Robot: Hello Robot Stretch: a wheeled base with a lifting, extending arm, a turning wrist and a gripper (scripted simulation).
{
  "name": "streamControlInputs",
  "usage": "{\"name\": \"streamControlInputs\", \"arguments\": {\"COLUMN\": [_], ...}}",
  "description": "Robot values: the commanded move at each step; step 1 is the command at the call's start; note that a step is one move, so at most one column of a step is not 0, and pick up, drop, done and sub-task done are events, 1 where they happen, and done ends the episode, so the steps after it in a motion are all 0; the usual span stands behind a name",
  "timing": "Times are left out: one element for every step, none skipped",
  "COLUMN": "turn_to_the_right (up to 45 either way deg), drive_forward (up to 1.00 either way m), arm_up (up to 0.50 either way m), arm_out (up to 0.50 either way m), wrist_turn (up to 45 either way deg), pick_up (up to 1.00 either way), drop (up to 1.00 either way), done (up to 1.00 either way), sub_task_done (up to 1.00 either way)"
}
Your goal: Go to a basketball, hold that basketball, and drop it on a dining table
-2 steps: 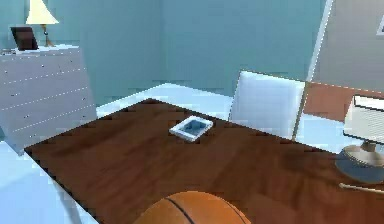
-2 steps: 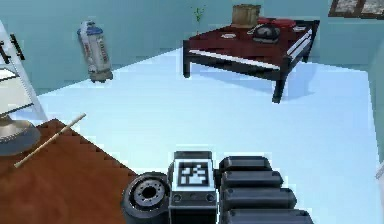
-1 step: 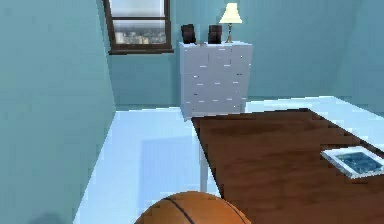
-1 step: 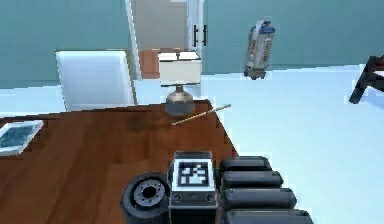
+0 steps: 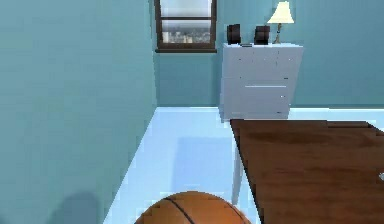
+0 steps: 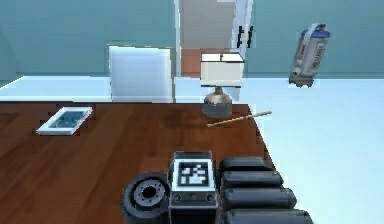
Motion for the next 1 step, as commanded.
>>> {"name": "streamControlInputs", "arguments": {"turn_to_the_right": [0.0], "drive_forward": [0.00], "arm_up": [0.00], "arm_out": [0.48], "wrist_turn": [0.0], "pick_up": [0.00], "drop": [0.00], "done": [0.00], "sub_task_done": [0.00]}}
